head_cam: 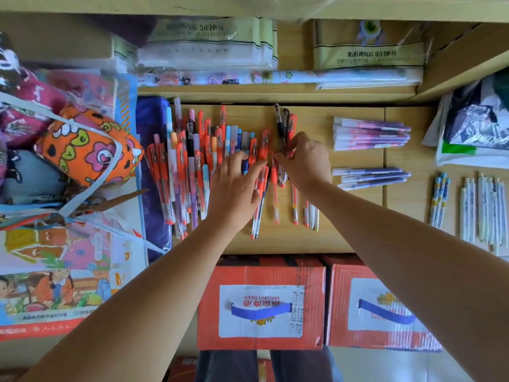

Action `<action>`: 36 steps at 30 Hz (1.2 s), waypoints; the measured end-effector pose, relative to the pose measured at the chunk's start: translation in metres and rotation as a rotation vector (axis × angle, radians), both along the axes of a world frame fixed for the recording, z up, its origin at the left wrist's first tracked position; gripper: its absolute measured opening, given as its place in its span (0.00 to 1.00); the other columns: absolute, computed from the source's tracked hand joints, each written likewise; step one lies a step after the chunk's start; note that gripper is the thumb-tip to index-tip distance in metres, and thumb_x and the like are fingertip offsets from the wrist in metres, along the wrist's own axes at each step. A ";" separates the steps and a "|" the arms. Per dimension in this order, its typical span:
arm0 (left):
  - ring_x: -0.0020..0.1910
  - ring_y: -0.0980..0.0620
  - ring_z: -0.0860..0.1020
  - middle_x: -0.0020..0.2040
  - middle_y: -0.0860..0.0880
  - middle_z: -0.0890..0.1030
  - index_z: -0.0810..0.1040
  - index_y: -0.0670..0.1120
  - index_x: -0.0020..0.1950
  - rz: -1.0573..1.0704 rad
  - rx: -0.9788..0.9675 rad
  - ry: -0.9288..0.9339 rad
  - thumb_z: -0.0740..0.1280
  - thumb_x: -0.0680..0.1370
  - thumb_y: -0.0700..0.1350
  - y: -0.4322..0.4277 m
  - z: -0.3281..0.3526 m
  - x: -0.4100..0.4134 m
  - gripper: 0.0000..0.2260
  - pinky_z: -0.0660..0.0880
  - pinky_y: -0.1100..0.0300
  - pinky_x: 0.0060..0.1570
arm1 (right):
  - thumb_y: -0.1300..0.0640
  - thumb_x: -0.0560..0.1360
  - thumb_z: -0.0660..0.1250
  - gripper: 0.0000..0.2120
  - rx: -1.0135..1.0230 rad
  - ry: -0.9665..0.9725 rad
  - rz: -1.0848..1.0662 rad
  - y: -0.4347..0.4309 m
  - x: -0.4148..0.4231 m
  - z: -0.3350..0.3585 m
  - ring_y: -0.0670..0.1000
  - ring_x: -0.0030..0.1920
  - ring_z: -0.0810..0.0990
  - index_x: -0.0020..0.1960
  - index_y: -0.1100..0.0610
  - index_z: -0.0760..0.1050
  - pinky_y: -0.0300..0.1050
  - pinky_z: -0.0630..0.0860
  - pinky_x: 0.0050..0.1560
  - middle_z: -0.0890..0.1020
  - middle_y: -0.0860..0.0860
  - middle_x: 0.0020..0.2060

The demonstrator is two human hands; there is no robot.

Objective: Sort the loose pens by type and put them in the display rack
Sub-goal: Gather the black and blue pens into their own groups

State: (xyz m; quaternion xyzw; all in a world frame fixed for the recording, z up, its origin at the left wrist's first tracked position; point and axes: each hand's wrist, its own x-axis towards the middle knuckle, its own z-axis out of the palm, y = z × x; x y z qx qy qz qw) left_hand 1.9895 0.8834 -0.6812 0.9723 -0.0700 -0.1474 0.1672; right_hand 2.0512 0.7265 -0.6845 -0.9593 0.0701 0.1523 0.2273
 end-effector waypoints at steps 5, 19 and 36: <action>0.69 0.41 0.66 0.66 0.41 0.69 0.71 0.50 0.69 0.005 -0.017 -0.028 0.70 0.73 0.42 0.001 -0.002 0.002 0.25 0.66 0.44 0.67 | 0.50 0.76 0.66 0.14 -0.032 0.015 0.050 0.004 0.002 0.001 0.55 0.38 0.76 0.53 0.60 0.74 0.47 0.75 0.36 0.78 0.55 0.39; 0.49 0.46 0.72 0.50 0.44 0.71 0.74 0.48 0.62 -0.068 0.019 -0.062 0.76 0.65 0.56 -0.003 0.006 0.004 0.28 0.74 0.51 0.49 | 0.53 0.75 0.64 0.10 0.333 0.291 -0.057 -0.007 0.004 0.021 0.51 0.30 0.76 0.41 0.59 0.73 0.40 0.71 0.29 0.77 0.53 0.31; 0.39 0.46 0.76 0.41 0.46 0.73 0.81 0.44 0.42 -0.046 0.159 -0.065 0.76 0.66 0.38 -0.016 0.010 -0.008 0.07 0.76 0.51 0.40 | 0.57 0.78 0.58 0.06 0.395 0.329 -0.047 -0.035 -0.038 0.024 0.48 0.31 0.74 0.49 0.58 0.72 0.38 0.68 0.29 0.79 0.55 0.36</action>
